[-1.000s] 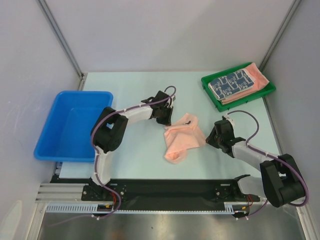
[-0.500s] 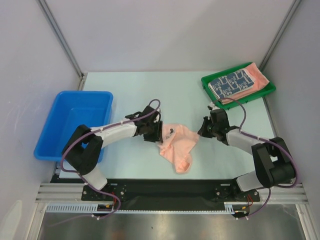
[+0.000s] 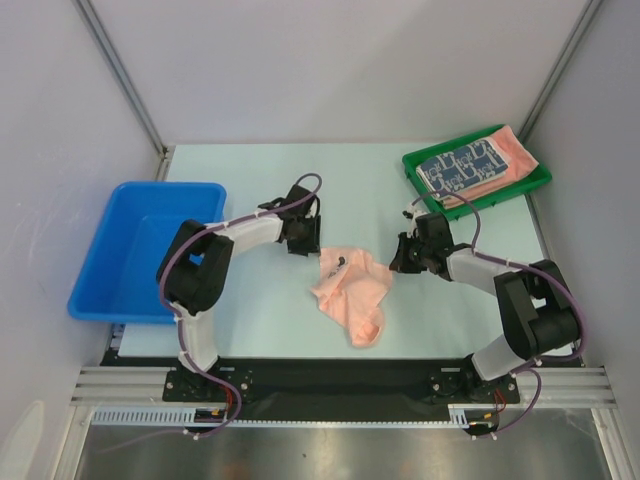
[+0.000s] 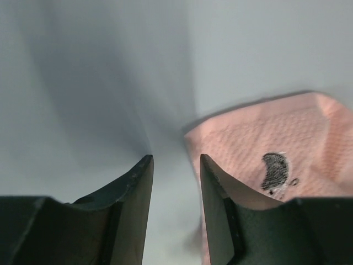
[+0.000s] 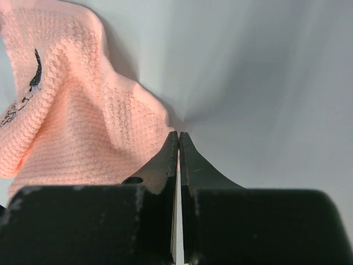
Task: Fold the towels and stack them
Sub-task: Flatten out the crumpled towel
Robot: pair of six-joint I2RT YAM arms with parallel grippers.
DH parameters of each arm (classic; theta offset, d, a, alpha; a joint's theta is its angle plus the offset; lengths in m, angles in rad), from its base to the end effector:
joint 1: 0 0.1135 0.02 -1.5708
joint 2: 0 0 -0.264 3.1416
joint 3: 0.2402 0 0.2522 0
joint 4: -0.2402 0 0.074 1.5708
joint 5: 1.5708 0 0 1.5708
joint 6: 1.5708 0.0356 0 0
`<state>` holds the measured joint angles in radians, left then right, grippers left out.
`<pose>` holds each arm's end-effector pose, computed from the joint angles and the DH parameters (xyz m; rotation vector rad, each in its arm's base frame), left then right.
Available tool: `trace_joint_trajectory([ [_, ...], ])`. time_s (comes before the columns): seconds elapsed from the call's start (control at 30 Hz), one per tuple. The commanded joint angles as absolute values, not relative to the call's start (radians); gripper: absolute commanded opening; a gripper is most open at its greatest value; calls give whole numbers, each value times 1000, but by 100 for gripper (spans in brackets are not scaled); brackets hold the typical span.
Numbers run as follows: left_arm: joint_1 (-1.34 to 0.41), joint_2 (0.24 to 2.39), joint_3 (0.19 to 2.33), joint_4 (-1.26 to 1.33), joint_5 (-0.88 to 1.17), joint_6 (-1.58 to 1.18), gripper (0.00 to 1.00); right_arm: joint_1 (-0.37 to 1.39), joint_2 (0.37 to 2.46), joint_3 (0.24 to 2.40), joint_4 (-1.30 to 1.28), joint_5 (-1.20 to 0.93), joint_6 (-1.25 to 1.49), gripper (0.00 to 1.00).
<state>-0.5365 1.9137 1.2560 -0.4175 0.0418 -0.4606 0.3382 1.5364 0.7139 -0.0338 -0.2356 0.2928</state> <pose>0.3357 -0.2013 0.1635 0.1168 2.6987 -0.3764 0.2734 0.1050 0.1566 -0.1654 2.4715 0.5650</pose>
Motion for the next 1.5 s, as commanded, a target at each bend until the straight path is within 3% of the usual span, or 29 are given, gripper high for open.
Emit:
trace_joint_trajectory([
  [0.0,-545,1959,1298,-374,92,-443,45,336,1557,739,-29,-253,272,0],
  [0.6,-606,2057,1353,-509,-47,-471,38,341,1543,749,-23,-261,296,0],
  [0.8,-617,2118,1365,-526,-57,-479,27,339,1537,752,-29,-258,296,0],
  [0.9,-618,2152,1396,-540,-34,-473,15,339,1537,753,-29,-255,299,0],
  [0.97,-618,2166,1411,-545,-8,-463,1,339,1537,759,-32,-255,301,0],
  [1.07,-618,2163,1443,-568,-8,-448,0,339,1531,773,-43,-255,301,0],
  [1.17,-614,2116,1491,-624,-17,-413,1,339,1522,820,-77,-241,292,0],
  [1.47,-554,1694,1687,-767,-129,-246,0,339,1307,1110,-290,-103,196,0],
])
